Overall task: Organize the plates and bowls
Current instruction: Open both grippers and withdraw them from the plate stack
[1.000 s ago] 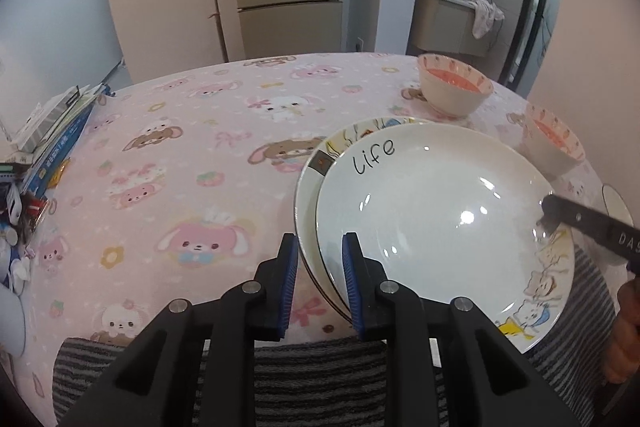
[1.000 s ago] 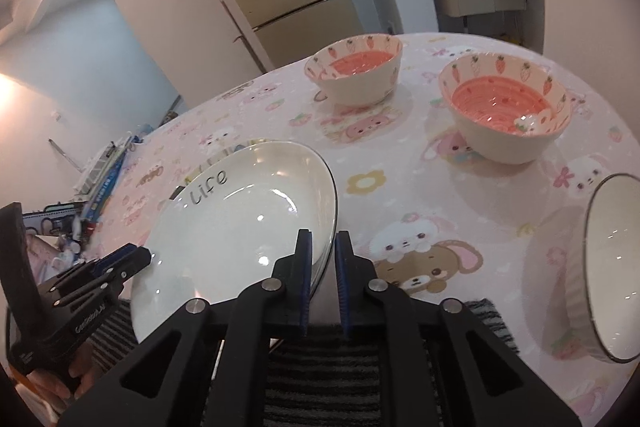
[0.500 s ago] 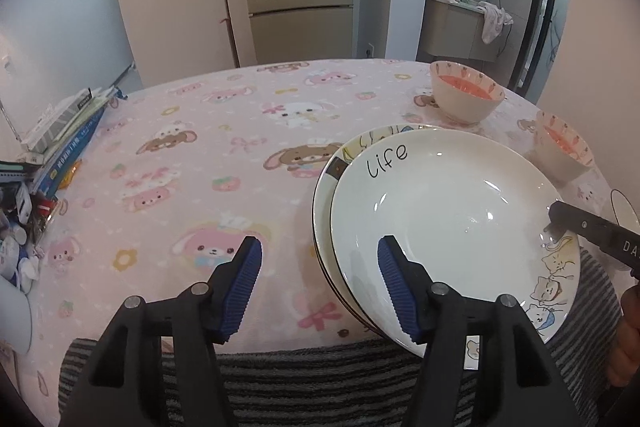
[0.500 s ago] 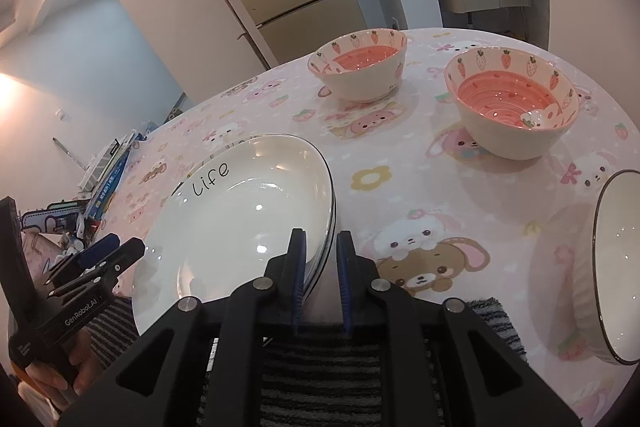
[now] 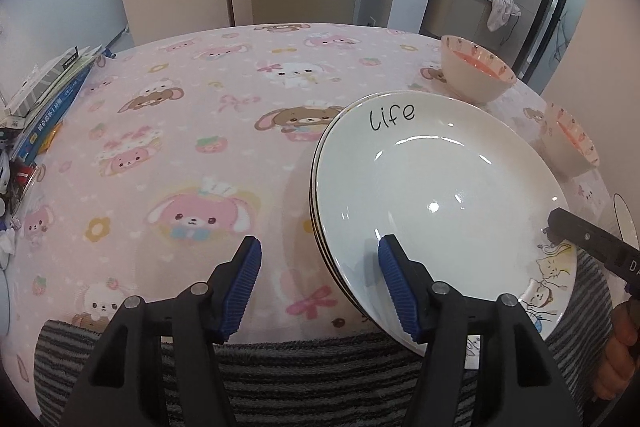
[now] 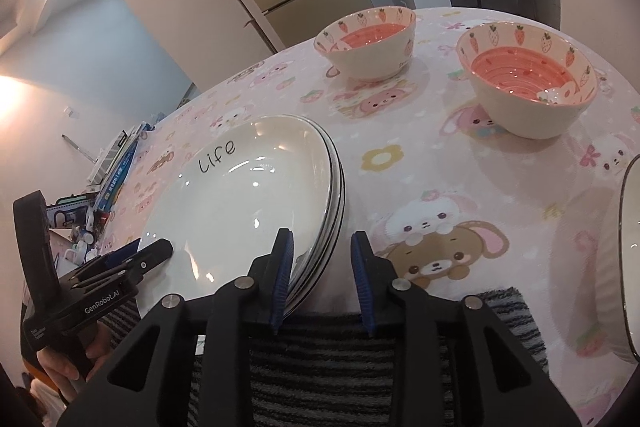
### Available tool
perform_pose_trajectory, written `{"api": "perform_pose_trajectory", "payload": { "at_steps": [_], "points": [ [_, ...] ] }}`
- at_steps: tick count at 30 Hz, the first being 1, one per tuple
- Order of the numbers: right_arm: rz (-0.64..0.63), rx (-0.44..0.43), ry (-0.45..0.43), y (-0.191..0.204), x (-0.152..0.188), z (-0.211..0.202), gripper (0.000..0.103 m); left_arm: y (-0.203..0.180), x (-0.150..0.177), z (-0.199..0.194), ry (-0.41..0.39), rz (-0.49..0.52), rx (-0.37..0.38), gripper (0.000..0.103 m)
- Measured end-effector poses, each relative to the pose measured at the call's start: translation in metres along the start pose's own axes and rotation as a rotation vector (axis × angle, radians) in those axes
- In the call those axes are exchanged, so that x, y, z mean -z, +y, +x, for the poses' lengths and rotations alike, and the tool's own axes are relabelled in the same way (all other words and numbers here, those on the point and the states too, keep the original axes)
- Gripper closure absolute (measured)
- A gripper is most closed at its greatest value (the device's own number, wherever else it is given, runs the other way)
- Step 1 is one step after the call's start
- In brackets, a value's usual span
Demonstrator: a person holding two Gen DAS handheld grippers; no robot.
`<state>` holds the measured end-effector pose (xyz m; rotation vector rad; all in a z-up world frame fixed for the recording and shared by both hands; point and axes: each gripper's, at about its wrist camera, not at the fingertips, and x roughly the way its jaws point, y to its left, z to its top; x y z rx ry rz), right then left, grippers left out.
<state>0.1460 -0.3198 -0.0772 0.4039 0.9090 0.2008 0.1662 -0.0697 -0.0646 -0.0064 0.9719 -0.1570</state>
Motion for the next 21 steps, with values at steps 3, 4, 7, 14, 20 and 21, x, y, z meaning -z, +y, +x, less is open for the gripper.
{"api": "perform_pose_trajectory", "payload": {
  "at_steps": [3,4,7,14,20,21],
  "points": [
    [-0.012,0.008,0.021,0.002,0.002,0.005,0.07,0.0,0.0,0.002,0.01,0.002,-0.005,0.039],
    [-0.016,0.008,0.026,0.003,0.002,0.006,0.07,0.0,0.0,0.002,0.01,0.005,-0.004,0.039],
    [-0.031,0.029,0.033,0.004,0.003,0.008,0.066,-0.003,0.001,-0.002,-0.01,0.024,-0.012,0.039],
    [-0.059,0.037,-0.038,0.008,0.003,-0.009,0.063,-0.014,0.002,-0.033,-0.197,0.063,-0.016,0.039],
    [-0.07,0.016,-0.112,0.011,0.0,-0.026,0.061,-0.016,0.006,-0.084,-0.49,0.047,0.01,0.016],
    [-0.079,0.029,-0.143,0.013,0.0,-0.031,0.06,-0.016,0.007,-0.091,-0.526,0.049,0.005,0.016]
  ]
}}
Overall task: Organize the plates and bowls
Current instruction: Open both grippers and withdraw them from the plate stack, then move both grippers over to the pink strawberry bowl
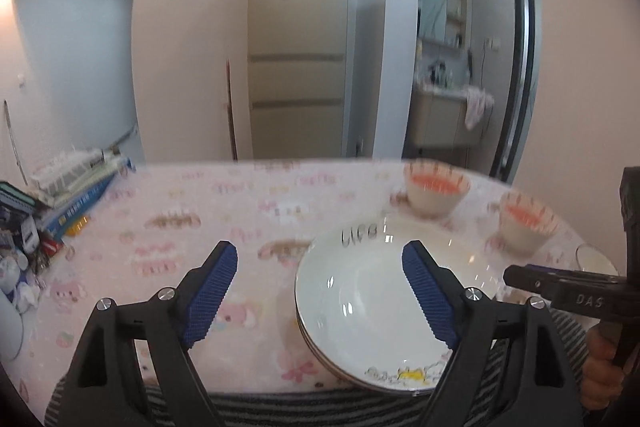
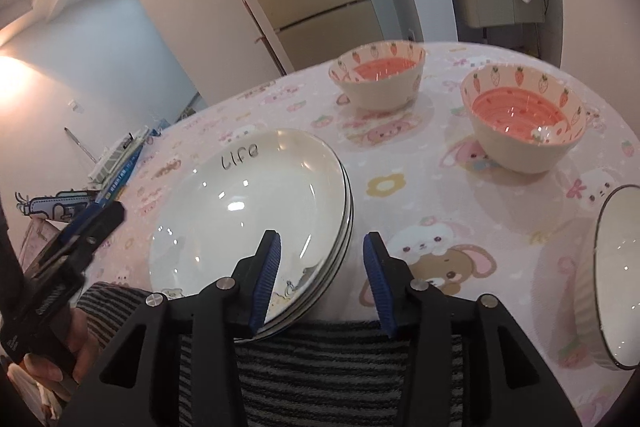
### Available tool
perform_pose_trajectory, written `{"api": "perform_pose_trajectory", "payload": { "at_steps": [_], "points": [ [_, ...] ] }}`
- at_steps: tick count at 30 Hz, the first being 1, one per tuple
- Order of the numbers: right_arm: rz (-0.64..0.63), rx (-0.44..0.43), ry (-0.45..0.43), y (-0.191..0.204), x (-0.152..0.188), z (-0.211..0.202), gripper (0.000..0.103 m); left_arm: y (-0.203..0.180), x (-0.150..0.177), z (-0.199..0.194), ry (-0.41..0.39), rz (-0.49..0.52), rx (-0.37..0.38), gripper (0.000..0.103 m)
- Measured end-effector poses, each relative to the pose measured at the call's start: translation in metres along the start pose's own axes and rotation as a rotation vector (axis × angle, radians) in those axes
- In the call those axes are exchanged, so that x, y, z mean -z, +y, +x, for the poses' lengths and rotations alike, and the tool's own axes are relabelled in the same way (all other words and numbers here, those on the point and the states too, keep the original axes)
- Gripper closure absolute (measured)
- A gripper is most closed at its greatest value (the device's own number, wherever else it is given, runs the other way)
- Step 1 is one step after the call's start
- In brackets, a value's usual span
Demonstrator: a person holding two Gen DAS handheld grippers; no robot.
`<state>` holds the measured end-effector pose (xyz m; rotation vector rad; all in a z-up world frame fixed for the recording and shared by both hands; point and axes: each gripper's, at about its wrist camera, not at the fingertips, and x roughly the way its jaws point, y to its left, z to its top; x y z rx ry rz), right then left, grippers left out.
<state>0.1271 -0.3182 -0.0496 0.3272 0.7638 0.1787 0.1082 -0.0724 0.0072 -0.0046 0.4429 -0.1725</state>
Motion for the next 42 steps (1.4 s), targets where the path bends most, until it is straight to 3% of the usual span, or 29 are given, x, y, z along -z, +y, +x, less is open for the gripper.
{"api": "perform_pose_trajectory", "payload": {
  "at_steps": [3,6,11,13,17,19,23,25,26,27,29,34,42],
  "points": [
    [-0.033,0.045,-0.086,0.004,-0.003,-0.017,0.058,-0.002,-0.005,-0.013,-0.072,0.004,-0.035,0.0],
    [-0.045,0.04,-0.129,0.005,-0.01,-0.033,0.055,-0.001,-0.008,-0.015,-0.083,0.0,-0.058,0.0],
    [-0.045,0.055,-0.182,-0.001,-0.033,-0.068,0.054,-0.006,-0.027,-0.028,-0.07,-0.008,0.004,0.0],
    [-0.058,0.082,-0.222,0.001,-0.048,-0.086,0.053,-0.009,-0.041,-0.038,-0.072,0.003,0.013,0.0],
    [-0.06,0.08,-0.33,0.009,-0.09,-0.126,0.051,-0.017,-0.086,-0.036,0.011,0.015,-0.01,0.0],
    [-0.057,0.072,-0.393,0.016,-0.112,-0.146,0.05,-0.023,-0.109,-0.041,-0.028,0.027,-0.036,0.0],
    [-0.043,0.09,-0.507,0.027,-0.148,-0.173,0.047,-0.035,-0.151,-0.049,-0.098,0.012,-0.004,0.0],
    [-0.009,0.032,-0.495,0.028,-0.162,-0.177,0.046,-0.039,-0.17,-0.047,-0.096,-0.03,-0.011,0.0],
    [0.001,-0.043,-0.483,0.027,-0.169,-0.18,0.046,-0.037,-0.176,-0.047,-0.088,-0.059,-0.016,0.0],
    [0.007,-0.126,-0.477,0.024,-0.174,-0.182,0.046,-0.032,-0.182,-0.048,-0.099,-0.1,0.0,0.0],
    [0.014,-0.199,-0.491,0.022,-0.182,-0.186,0.046,-0.028,-0.191,-0.047,-0.129,-0.134,0.046,0.0],
    [0.036,-0.08,-0.6,0.018,-0.19,-0.187,0.046,-0.039,-0.221,-0.041,-0.161,-0.139,0.07,0.0],
    [0.087,0.035,-0.551,-0.017,-0.202,-0.136,0.046,-0.075,-0.247,-0.025,-0.199,-0.075,0.197,0.0]
  ]
}}
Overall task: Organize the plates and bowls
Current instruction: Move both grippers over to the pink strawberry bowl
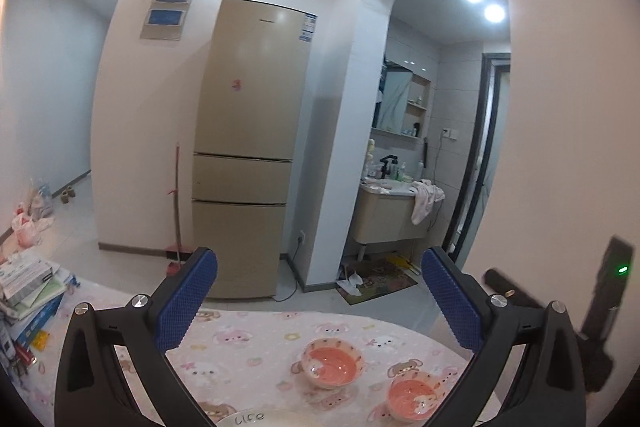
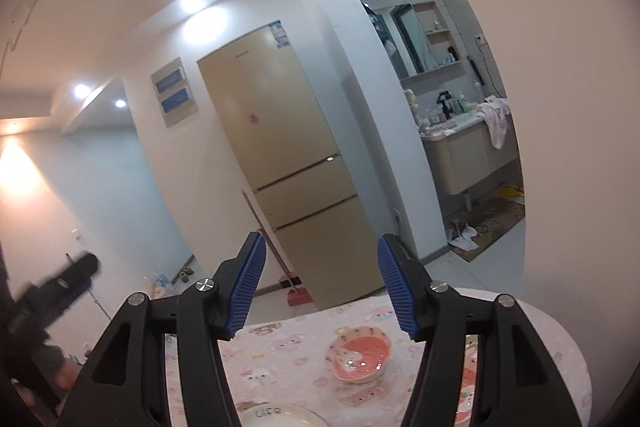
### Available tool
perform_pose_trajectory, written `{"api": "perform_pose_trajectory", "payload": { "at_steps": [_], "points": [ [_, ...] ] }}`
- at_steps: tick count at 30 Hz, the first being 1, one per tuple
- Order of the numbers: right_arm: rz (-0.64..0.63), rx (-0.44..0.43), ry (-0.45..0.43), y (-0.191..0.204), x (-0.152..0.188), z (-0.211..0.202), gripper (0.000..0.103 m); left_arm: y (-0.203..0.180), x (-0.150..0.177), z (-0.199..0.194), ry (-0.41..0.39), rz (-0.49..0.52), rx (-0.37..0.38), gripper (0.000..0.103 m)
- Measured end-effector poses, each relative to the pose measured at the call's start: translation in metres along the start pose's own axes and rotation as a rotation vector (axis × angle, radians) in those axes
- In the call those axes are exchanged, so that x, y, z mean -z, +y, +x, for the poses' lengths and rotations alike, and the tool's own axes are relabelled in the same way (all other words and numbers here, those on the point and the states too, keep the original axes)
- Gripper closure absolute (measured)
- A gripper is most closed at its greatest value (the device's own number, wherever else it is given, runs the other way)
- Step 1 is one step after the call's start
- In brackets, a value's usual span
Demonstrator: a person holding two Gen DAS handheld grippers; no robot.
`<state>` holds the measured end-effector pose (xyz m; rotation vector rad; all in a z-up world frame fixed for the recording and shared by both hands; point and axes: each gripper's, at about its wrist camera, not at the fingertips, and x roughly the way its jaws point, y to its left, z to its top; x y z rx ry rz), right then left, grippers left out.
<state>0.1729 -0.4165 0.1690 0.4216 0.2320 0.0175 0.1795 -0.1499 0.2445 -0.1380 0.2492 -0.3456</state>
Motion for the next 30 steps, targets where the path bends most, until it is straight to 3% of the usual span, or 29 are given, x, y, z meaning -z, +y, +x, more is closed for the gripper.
{"api": "perform_pose_trajectory", "payload": {
  "at_steps": [2,7,18,24,30],
  "points": [
    [0.025,0.076,0.061,-0.014,0.0,0.024,0.046,-0.004,-0.002,0.01,0.003,0.006,0.019,0.0],
    [0.124,0.112,0.12,-0.046,0.001,0.049,0.046,0.014,0.012,0.04,0.021,-0.061,0.03,0.0],
    [0.104,0.175,0.252,-0.045,0.028,0.095,0.046,0.029,0.076,0.165,0.396,-0.014,-0.012,0.0],
    [0.056,0.209,0.315,-0.038,0.045,0.12,0.046,0.025,0.118,0.215,0.541,0.067,-0.041,0.0],
    [0.072,0.264,0.416,-0.054,0.063,0.155,0.046,0.038,0.149,0.254,0.662,-0.006,-0.013,0.0]
  ]
}}
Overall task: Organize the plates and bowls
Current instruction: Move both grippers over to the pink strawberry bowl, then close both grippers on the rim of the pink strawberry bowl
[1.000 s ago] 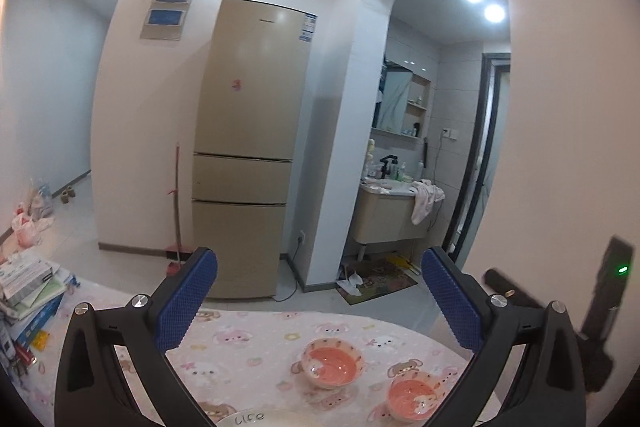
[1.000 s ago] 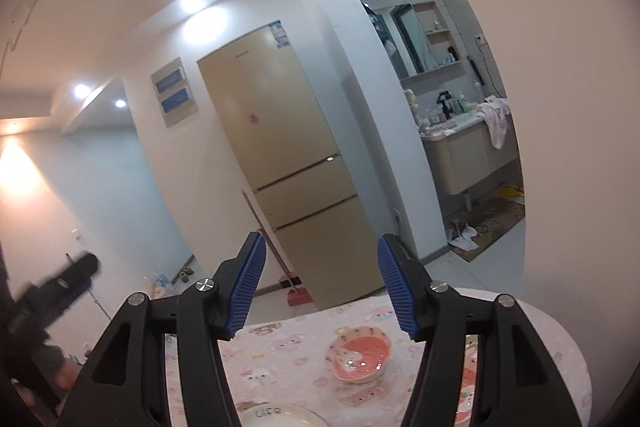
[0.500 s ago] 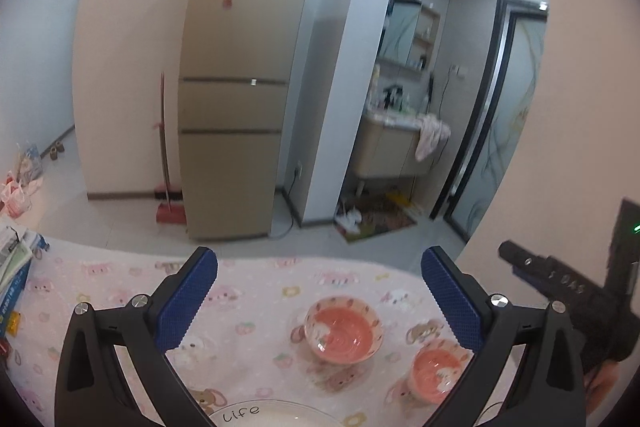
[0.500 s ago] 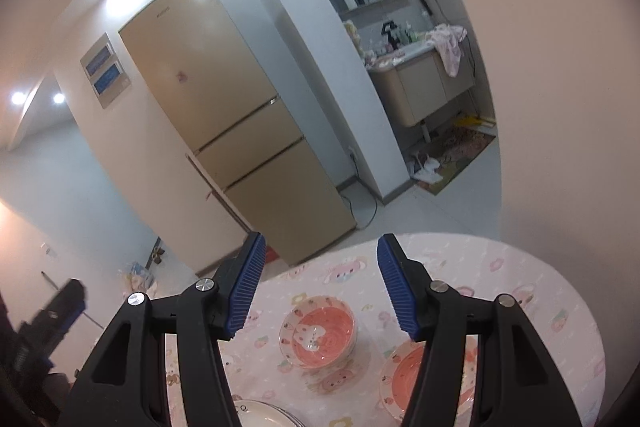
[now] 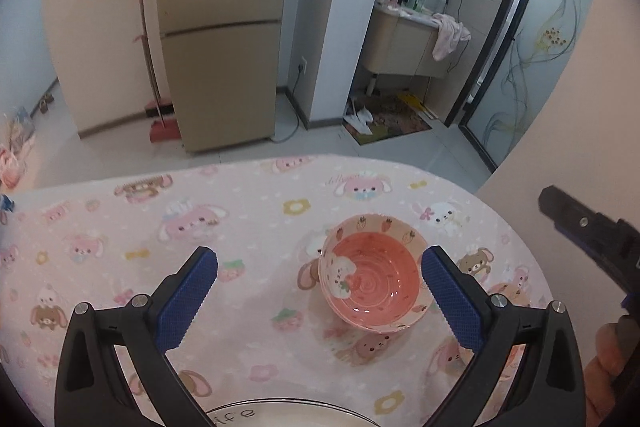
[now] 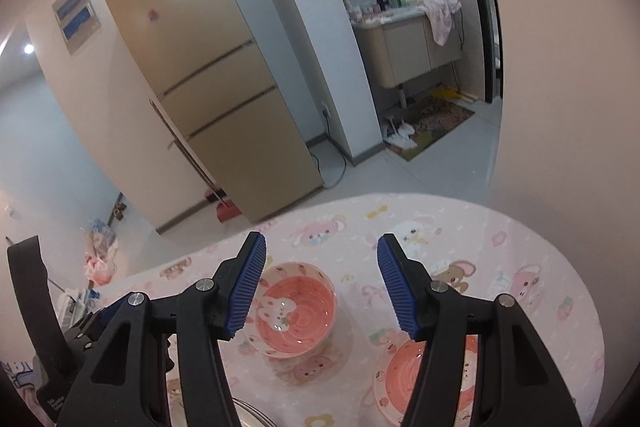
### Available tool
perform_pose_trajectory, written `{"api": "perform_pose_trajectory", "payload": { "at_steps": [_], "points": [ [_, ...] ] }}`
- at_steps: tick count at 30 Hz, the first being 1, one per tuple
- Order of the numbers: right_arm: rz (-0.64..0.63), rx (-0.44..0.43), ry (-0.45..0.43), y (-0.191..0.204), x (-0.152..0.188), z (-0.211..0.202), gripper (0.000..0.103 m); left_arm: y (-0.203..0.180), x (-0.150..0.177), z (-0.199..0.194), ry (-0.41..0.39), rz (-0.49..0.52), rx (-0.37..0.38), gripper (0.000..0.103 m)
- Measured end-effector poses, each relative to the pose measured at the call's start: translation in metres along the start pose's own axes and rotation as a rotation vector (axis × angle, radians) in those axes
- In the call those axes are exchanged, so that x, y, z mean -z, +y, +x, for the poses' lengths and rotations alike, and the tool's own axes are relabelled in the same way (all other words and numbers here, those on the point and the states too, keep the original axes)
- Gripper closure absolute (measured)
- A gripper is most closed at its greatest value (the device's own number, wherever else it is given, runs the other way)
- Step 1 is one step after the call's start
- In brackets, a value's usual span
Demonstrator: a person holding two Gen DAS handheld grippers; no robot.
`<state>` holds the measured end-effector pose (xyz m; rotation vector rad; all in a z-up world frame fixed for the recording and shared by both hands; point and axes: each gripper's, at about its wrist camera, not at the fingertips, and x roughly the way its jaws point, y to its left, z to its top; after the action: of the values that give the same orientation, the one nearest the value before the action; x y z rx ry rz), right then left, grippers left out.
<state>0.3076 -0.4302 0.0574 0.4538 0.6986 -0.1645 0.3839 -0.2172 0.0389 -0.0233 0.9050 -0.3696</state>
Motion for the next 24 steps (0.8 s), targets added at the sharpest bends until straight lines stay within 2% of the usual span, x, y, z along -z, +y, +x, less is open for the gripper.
{"api": "perform_pose_trajectory", "payload": {
  "at_steps": [6,10,13,15,18,20,23,24],
  "points": [
    [0.016,0.02,0.161,-0.004,0.013,0.056,0.046,-0.002,0.006,0.037,0.074,0.032,-0.034,0.002],
    [0.004,0.062,0.205,-0.002,0.024,0.075,0.046,0.005,0.012,0.06,0.133,0.01,-0.031,0.008],
    [-0.008,0.074,0.24,0.001,0.028,0.087,0.047,0.01,0.016,0.075,0.164,-0.004,-0.028,0.016],
    [-0.013,0.081,0.27,0.002,0.032,0.095,0.051,0.016,0.017,0.083,0.193,-0.017,0.013,0.022],
    [-0.027,0.099,0.298,0.004,0.037,0.105,0.062,0.024,0.018,0.089,0.206,-0.043,0.013,0.04],
    [-0.031,0.095,0.325,0.004,0.041,0.112,0.068,0.025,0.019,0.093,0.224,-0.05,0.029,0.056],
    [-0.024,0.09,0.366,0.002,0.047,0.123,0.077,0.032,0.02,0.1,0.275,-0.135,0.164,0.081],
    [-0.024,0.091,0.376,0.001,0.049,0.126,0.082,0.031,0.02,0.099,0.27,-0.135,0.172,0.082]
  ]
}}
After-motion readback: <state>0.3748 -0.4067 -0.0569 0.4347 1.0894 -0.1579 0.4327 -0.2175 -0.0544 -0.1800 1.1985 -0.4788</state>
